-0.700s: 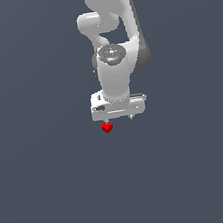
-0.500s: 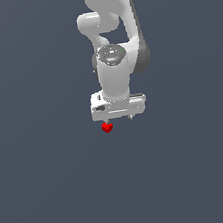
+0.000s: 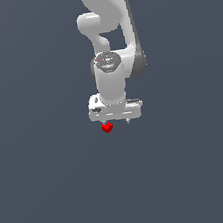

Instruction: Pick up the red cube and move it to a goal position.

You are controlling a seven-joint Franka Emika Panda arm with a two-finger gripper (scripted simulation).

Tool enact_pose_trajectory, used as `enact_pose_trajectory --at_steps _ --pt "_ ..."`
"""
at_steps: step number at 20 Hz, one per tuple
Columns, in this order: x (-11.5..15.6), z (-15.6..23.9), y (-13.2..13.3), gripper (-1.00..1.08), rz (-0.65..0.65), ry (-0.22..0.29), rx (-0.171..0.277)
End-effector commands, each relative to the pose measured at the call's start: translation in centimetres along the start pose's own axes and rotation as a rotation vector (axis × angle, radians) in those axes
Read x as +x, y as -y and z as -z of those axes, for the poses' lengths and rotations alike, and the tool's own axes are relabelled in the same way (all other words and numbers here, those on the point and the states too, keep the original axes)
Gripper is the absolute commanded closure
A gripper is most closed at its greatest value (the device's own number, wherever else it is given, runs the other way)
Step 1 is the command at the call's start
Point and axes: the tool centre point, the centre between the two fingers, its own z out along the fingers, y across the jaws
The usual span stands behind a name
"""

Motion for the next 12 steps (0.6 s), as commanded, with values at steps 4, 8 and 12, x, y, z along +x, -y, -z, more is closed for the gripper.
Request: enact_pose_trajectory --at_steps 4,8,12 --pt "-0.7 -2.5 -1.5 -0.92 -0.138 -0.002 -0.003" --pt "-1.6 -5.0 -2.8 -0.92 -0.273 -0.005 -0.006" --pt "-2.6 -7.4 -3.9 -0.92 -0.405 -0.007 -0.009"
